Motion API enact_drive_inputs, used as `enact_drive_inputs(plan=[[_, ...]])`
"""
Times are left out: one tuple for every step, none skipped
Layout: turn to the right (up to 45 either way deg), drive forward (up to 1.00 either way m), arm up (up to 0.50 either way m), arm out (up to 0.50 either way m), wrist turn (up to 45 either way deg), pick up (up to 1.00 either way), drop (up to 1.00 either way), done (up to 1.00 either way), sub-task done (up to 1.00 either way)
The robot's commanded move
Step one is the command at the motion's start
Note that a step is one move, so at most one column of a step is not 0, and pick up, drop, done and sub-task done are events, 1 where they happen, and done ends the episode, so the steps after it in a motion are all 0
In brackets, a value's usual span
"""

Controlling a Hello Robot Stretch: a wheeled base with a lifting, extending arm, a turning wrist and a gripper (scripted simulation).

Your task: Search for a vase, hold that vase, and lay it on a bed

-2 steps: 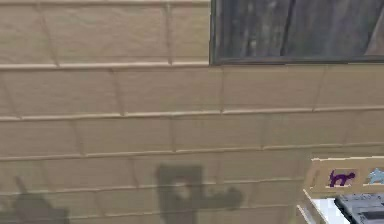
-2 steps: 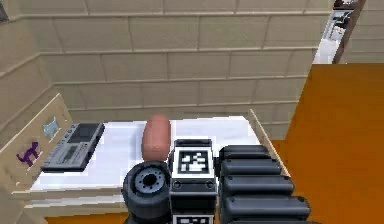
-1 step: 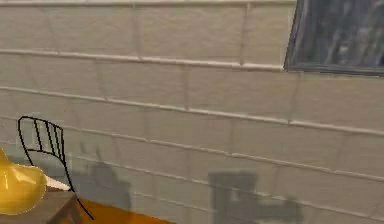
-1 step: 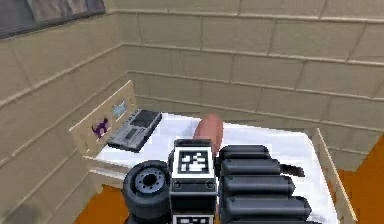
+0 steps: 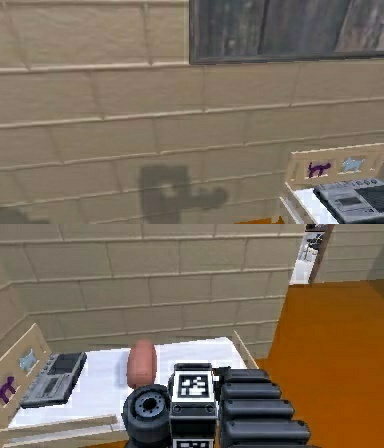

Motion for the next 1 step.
enact_drive_inputs(plan=[[-24.0,0.0,0.0,0.0,0.0,0.0,0.0,0.0,0.0]])
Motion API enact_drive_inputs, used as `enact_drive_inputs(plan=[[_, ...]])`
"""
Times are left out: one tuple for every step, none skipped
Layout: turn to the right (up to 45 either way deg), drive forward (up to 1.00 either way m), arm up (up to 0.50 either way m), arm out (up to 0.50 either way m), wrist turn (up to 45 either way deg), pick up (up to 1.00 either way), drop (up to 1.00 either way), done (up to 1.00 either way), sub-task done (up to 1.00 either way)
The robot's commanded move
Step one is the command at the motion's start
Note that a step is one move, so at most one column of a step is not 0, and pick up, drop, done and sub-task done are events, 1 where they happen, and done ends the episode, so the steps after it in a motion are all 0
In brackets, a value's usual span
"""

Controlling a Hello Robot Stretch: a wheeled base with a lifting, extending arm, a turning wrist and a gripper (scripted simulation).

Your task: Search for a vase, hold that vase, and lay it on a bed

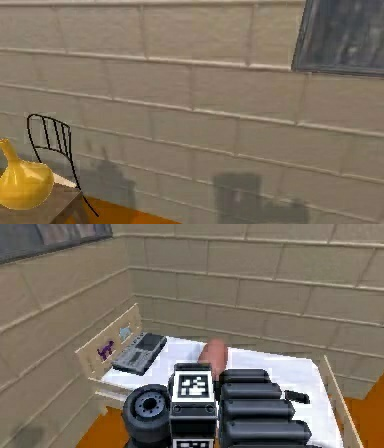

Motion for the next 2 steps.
enact_drive_inputs(plan=[[27.0,0.0,0.0,0.0,0.0,0.0,0.0,0.0,0.0],[-24.0,0.0,0.0,0.0,0.0,0.0,0.0,0.0,0.0]])
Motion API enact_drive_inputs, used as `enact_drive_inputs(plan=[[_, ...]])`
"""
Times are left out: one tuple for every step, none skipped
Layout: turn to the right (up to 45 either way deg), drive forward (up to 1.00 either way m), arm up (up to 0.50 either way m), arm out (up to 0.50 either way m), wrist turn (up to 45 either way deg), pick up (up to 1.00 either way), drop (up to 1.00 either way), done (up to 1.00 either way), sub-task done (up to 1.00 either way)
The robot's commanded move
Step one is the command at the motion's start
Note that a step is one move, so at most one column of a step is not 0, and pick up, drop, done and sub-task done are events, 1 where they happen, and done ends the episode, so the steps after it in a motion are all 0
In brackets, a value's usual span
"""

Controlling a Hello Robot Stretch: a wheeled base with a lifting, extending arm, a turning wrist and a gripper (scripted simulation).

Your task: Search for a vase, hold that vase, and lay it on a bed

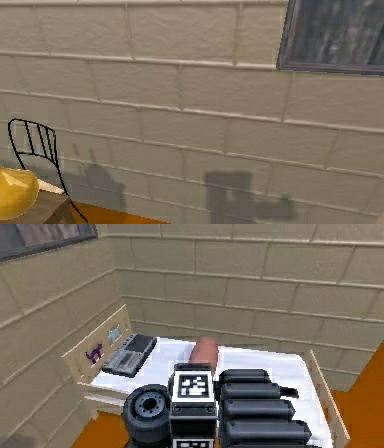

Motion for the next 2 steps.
enact_drive_inputs(plan=[[-3.0,0.0,0.0,0.0,0.0,0.0,0.0,0.0,0.0],[45.0,0.0,0.0,0.0,0.0,0.0,0.0,0.0,0.0]])
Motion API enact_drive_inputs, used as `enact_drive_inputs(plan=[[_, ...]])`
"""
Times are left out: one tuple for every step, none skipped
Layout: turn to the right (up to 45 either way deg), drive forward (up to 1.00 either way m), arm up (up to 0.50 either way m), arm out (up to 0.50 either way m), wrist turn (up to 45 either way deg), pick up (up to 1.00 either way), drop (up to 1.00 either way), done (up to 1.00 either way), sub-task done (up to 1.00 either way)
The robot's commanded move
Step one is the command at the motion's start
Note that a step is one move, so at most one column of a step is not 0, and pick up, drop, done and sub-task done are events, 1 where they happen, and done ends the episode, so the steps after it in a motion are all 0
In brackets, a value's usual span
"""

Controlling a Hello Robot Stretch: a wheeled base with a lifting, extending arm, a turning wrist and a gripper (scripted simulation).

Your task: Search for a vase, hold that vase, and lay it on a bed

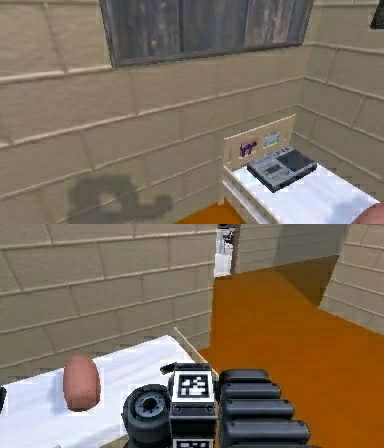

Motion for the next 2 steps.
enact_drive_inputs(plan=[[45.0,0.0,0.0,0.0,0.0,0.0,0.0,0.0,0.0],[6.0,0.0,0.0,0.0,0.0,0.0,0.0,0.0,0.0]])
